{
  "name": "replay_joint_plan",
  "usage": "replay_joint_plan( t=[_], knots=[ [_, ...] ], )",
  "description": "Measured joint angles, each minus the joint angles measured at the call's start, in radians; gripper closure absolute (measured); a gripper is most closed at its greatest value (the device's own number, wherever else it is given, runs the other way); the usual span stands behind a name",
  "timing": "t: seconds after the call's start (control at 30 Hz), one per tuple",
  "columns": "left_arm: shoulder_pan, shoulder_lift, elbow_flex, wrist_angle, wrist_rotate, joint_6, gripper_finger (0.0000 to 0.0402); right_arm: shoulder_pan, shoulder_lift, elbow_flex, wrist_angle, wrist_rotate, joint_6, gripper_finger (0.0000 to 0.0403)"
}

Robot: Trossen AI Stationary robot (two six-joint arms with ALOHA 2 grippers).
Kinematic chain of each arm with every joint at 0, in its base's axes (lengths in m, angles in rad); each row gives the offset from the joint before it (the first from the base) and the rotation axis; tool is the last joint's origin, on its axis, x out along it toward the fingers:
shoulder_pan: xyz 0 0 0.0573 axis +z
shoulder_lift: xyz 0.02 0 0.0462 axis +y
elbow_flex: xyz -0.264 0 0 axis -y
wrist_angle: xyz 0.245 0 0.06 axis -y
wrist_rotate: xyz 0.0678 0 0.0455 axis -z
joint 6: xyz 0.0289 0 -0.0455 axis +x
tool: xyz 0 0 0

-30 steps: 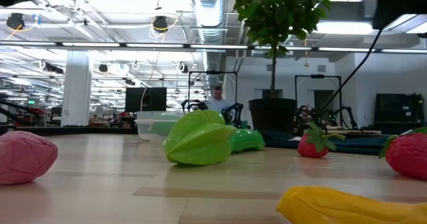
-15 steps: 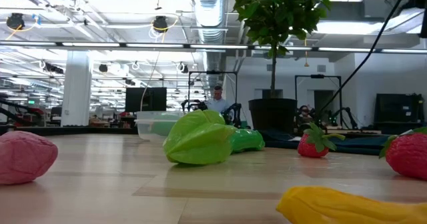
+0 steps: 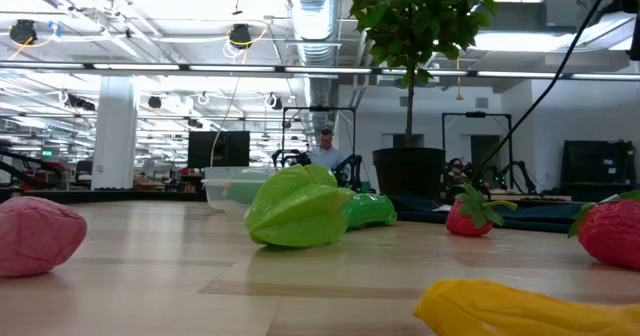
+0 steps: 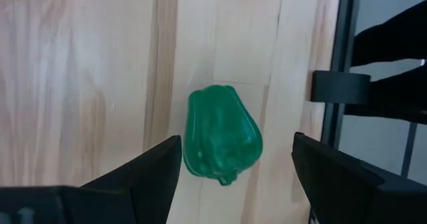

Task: Pick and placing Produce into tupperware
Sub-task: Put the green bell pepper into the transparent bin

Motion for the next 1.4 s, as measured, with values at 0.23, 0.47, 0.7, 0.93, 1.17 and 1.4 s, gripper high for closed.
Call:
replay_joint_plan(
  t=[0.23,0.47,0.7,0.93,1.17,1.4],
  knots=[
    [-0.002,0.041,0.0,0.004,0.001,0.0,0.0129,0.012,0.0,0.0,-0.001,0.002,0.005,0.0189],
    [-0.005,0.063,0.0,0.019,-0.024,0.002,0.0129,0.012,0.0,0.0,-0.004,0.003,0.007,0.0189],
    [-0.004,0.063,-0.003,0.017,-0.054,0.007,0.0129,0.012,0.0,0.0,-0.007,0.005,0.007,0.0189],
    [-0.006,0.063,-0.005,0.016,-0.056,0.018,0.0129,0.012,0.0,0.0,-0.008,0.025,0.008,0.0189],
    [-0.008,0.063,-0.005,0.006,-0.057,0.039,0.0129,0.012,0.0,0.0,-0.013,0.045,0.008,0.0189],
    [-0.008,0.063,-0.005,-0.001,-0.057,0.039,0.0129,0.012,0.0,0.0,-0.013,0.056,0.007,0.0189]
  ],
)
